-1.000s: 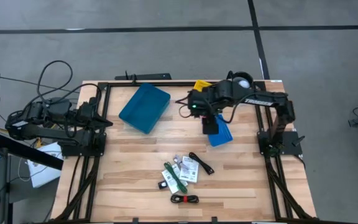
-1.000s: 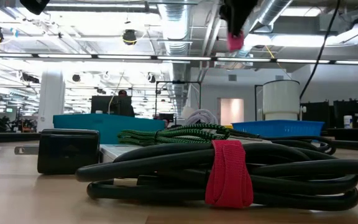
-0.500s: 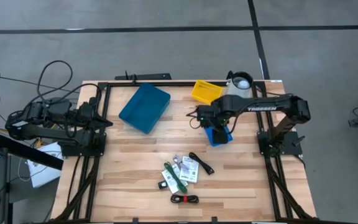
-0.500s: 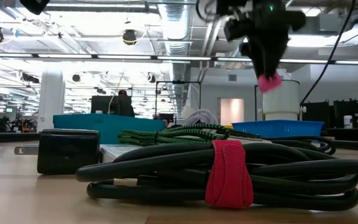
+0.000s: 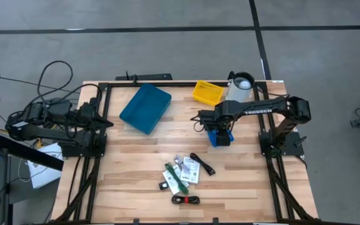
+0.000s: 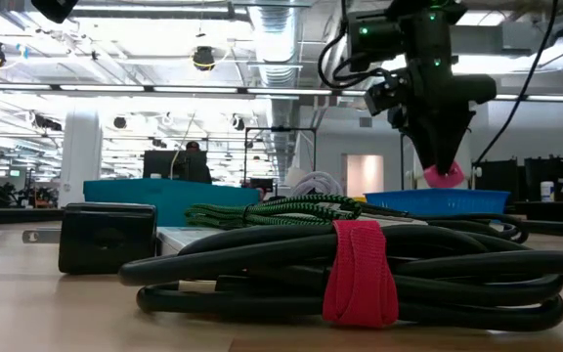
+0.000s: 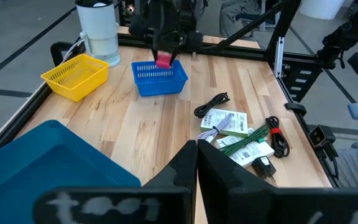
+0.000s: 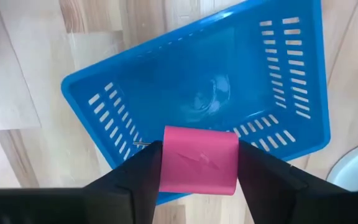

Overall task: Pick and place items into bin
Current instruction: Put the pink charger adapter into the blue bin

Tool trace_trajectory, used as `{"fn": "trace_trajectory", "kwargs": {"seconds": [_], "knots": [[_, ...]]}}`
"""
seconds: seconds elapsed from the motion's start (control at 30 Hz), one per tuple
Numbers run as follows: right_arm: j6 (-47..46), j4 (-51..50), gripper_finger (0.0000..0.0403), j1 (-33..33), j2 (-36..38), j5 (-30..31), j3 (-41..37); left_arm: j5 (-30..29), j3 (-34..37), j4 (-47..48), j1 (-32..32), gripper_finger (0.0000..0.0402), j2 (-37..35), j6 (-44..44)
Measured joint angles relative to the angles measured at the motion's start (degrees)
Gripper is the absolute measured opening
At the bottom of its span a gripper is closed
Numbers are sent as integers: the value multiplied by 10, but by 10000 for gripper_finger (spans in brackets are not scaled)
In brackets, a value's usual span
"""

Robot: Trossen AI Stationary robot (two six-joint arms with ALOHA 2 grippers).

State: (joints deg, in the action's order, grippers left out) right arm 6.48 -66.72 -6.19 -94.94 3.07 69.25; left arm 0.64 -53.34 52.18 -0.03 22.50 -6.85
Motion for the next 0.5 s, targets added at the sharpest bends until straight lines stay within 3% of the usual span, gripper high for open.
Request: {"fn": "trace_trajectory", "kwargs": {"seconds": [0.5], "knots": [[0,10,201,1,0,33,0,0,0,0,0,0,0,0]]}}
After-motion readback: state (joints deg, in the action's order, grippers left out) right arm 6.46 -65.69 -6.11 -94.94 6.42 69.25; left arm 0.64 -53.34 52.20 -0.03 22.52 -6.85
